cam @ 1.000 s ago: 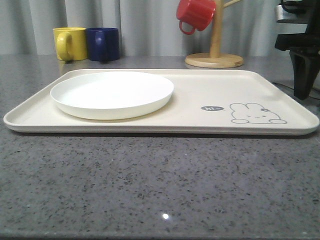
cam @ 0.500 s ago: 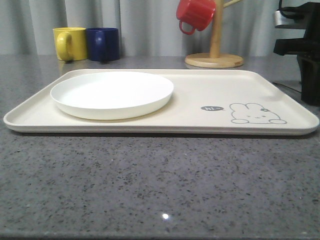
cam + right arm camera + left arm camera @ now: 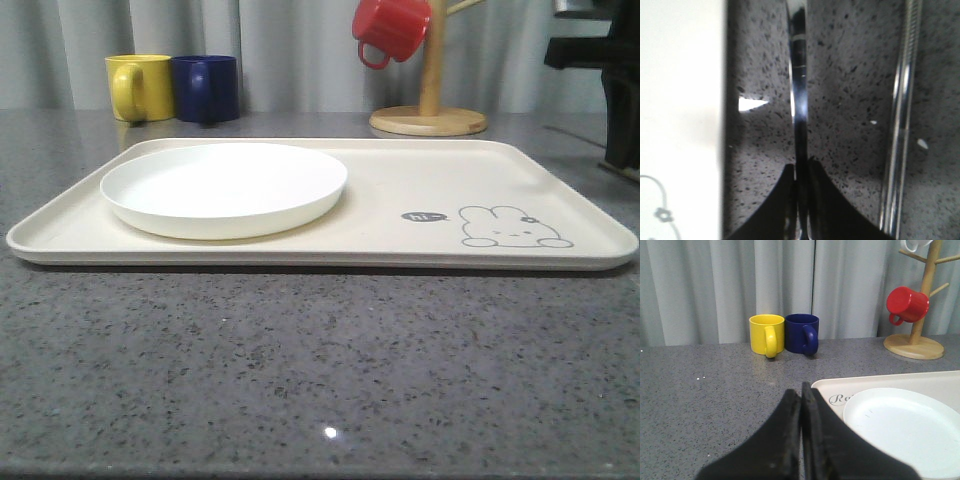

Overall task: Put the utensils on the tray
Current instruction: 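Reach the right gripper down and grasp the silver fork, then carry the fork onto the tray beside the plate and release, then move the right gripper back over the chopsticks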

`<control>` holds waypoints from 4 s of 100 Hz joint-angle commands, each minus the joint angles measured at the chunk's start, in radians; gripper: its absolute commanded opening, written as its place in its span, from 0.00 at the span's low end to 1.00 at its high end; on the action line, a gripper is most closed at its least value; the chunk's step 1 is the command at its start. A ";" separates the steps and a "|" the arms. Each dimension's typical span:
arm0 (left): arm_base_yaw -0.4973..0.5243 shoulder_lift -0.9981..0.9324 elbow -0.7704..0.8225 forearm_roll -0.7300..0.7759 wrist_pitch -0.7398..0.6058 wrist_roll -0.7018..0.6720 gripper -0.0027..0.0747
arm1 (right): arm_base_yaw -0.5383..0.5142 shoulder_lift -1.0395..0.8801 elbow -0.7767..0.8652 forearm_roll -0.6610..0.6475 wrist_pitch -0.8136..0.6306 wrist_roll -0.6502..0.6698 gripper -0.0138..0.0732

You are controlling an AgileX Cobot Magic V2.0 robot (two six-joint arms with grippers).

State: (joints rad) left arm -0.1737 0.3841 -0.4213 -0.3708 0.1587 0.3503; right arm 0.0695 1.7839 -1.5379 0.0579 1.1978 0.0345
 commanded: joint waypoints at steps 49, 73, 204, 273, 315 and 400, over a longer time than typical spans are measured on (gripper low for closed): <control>-0.005 0.006 -0.026 -0.006 -0.080 -0.008 0.01 | 0.346 -0.147 -0.051 0.002 -0.132 0.364 0.11; -0.005 0.006 -0.026 -0.006 -0.080 -0.008 0.01 | 0.404 -0.075 -0.051 0.001 -0.157 0.425 0.11; -0.005 0.006 -0.026 -0.006 -0.080 -0.008 0.01 | 0.352 -0.036 -0.182 -0.004 -0.085 0.239 0.53; -0.005 0.006 -0.026 -0.006 -0.080 -0.008 0.01 | -0.092 -0.046 -0.125 -0.004 0.023 -0.035 0.53; -0.005 0.006 -0.026 -0.006 -0.080 -0.008 0.01 | -0.119 0.058 -0.115 -0.010 0.021 -0.073 0.53; -0.005 0.006 -0.026 -0.006 -0.080 -0.008 0.01 | -0.115 0.082 -0.132 -0.011 0.058 -0.035 0.08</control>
State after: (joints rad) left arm -0.1737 0.3841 -0.4213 -0.3708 0.1587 0.3503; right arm -0.0454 1.9309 -1.6348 0.0415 1.2298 -0.0187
